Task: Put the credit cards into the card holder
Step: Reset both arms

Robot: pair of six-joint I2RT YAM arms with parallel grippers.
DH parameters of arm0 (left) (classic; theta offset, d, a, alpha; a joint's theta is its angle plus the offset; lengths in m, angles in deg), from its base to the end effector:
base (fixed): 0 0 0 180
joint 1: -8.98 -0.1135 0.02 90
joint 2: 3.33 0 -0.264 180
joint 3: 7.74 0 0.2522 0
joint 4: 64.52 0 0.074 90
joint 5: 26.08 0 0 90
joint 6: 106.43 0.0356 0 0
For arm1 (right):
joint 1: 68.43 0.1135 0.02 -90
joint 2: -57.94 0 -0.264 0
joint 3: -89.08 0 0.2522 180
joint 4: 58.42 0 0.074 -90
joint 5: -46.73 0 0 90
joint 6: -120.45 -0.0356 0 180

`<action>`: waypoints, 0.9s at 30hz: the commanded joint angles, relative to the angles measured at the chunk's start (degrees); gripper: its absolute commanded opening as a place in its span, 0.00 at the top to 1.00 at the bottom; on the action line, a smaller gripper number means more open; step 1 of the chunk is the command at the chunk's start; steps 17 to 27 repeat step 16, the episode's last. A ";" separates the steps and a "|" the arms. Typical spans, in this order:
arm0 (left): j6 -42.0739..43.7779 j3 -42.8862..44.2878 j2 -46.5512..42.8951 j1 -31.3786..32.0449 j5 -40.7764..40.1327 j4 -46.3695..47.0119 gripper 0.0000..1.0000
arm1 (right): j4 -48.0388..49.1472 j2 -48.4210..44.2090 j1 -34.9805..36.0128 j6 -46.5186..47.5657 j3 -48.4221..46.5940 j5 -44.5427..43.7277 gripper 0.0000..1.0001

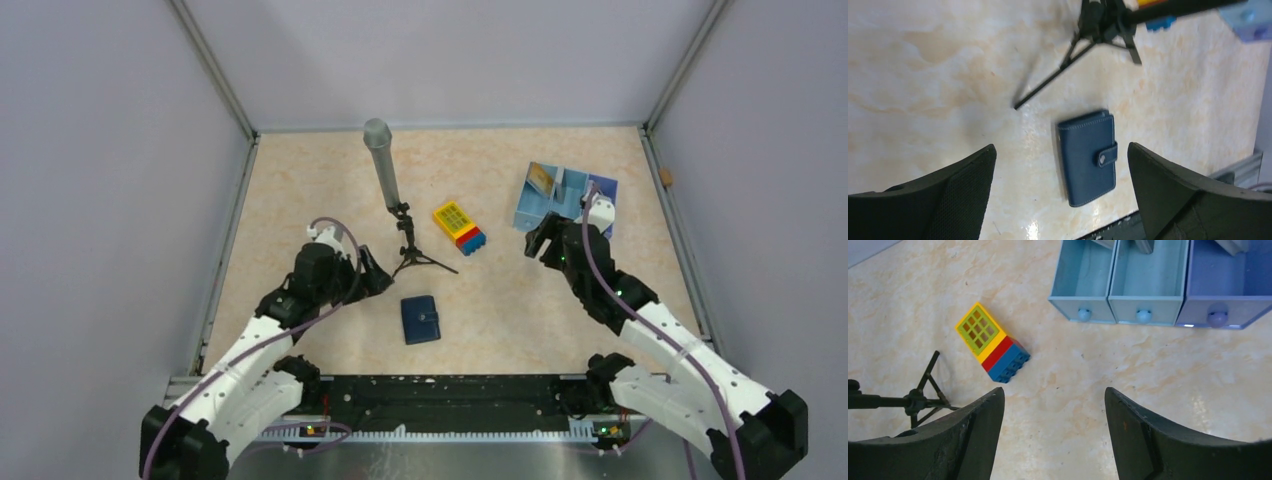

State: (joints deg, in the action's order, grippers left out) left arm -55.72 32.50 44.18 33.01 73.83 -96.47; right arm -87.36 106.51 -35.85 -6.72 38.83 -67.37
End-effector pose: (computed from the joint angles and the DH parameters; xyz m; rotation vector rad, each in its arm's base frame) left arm 0.1586 -0.0774 0.2073 -0.2173 2.3545 -0.7629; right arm 0.1697 0.0912 0.2701 0.3406 1.9903 0.3474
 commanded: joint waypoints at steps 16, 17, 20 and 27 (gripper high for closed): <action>16.41 19.24 -2.38 -25.17 -6.11 -12.88 0.01 | 2.52 -11.12 -0.89 16.64 2.23 -18.07 0.29; 16.41 19.24 -2.38 -25.17 -6.11 -12.88 0.01 | 2.52 -11.12 -0.89 16.64 2.23 -18.07 0.29; 16.41 19.24 -2.38 -25.17 -6.11 -12.88 0.01 | 2.52 -11.12 -0.89 16.64 2.23 -18.07 0.29; 16.41 19.24 -2.38 -25.17 -6.11 -12.88 0.01 | 2.52 -11.12 -0.89 16.64 2.23 -18.07 0.29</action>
